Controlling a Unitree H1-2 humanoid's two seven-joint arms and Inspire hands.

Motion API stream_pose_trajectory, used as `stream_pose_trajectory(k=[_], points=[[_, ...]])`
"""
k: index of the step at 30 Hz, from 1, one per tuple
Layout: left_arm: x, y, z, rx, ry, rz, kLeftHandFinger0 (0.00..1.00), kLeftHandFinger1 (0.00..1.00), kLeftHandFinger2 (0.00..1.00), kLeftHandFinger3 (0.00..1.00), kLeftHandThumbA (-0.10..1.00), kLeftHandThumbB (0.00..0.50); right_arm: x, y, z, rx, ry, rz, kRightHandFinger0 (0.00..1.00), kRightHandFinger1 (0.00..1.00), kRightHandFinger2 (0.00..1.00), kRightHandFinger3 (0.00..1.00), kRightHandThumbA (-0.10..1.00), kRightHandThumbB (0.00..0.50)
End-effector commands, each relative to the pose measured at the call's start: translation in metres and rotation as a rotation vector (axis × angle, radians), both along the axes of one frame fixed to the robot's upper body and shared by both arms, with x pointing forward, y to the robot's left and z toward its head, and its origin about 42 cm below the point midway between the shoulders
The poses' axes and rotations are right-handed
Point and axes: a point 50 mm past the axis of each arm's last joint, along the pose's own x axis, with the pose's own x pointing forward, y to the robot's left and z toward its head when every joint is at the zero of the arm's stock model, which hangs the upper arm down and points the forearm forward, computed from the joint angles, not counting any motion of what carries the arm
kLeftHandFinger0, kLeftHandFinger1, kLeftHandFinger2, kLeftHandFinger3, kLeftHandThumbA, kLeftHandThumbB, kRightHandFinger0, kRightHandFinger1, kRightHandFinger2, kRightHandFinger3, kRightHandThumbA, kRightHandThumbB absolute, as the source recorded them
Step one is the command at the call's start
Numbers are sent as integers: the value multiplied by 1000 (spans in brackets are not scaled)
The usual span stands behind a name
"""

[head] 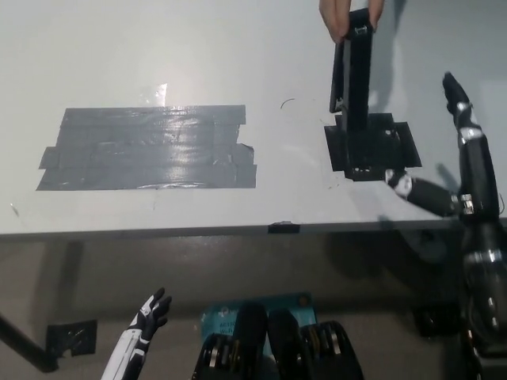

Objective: A person hands a stapler to the robot and the robot grabs it with its right hand and places it on the desk infront of it

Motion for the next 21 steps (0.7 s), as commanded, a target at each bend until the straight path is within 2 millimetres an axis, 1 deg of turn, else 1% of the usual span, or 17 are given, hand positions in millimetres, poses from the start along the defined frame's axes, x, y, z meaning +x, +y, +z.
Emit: stream_pose_trajectory(k=[1, 3, 4, 6, 7, 10, 11, 14, 16, 18, 19, 21], points=[[3, 3, 7, -4, -55, -21, 1000, 1000, 1000, 1000, 1000, 500, 34, 2, 25, 17, -9, 22, 1000, 1000, 1000, 1000, 1000, 266], [0, 4, 6, 9, -41, -20, 1000, 1000, 1000, 1000, 1000, 500, 48, 7, 28, 24, 6, 29, 1000, 1000, 1000, 1000, 1000, 273], [0, 4, 6, 9, -40, -20, 1000, 1000, 1000, 1000, 1000, 500, 54, 10, 31, 30, 13, 32, 1000, 1000, 1000, 1000, 1000, 293], [-1, 5, 7, 5, -43, -16, 1000, 1000, 1000, 1000, 1000, 500, 67, 20, 41, 34, 31, 36, 1000, 1000, 1000, 1000, 1000, 291], [-2, 5, 7, 8, -43, -16, 1000, 1000, 1000, 1000, 1000, 500, 70, 22, 43, 35, 31, 39, 1000, 1000, 1000, 1000, 1000, 291], [-3, 6, 8, 10, -44, -19, 1000, 1000, 1000, 1000, 1000, 500, 83, 33, 51, 34, 48, 60, 1000, 1000, 1000, 1000, 1000, 318], [-3, 6, 8, 11, -45, -22, 1000, 1000, 1000, 1000, 1000, 500, 86, 38, 54, 37, 50, 67, 1000, 1000, 1000, 1000, 1000, 321], [-1, 4, 9, 15, -43, -18, 1000, 1000, 1000, 1000, 1000, 500, 89, 47, 61, 44, 51, 82, 1000, 1000, 1000, 1000, 1000, 352], [1, 3, 10, 16, -47, -17, 1000, 1000, 1000, 1000, 1000, 500, 91, 52, 66, 43, 51, 87, 1000, 1000, 1000, 1000, 1000, 350], [3, 4, 12, 28, -59, -17, 1000, 1000, 1000, 1000, 1000, 500, 95, 59, 71, 47, 53, 97, 1000, 1000, 1000, 1000, 1000, 363], [3, 4, 12, 31, -59, -16, 1000, 1000, 1000, 1000, 1000, 500, 96, 61, 71, 38, 53, 96, 1000, 1000, 1000, 1000, 1000, 361], [1, 4, 11, 26, -55, -17, 1000, 1000, 1000, 1000, 1000, 500, 98, 61, 70, 26, 54, 83, 1000, 1000, 1000, 1000, 1000, 341]])
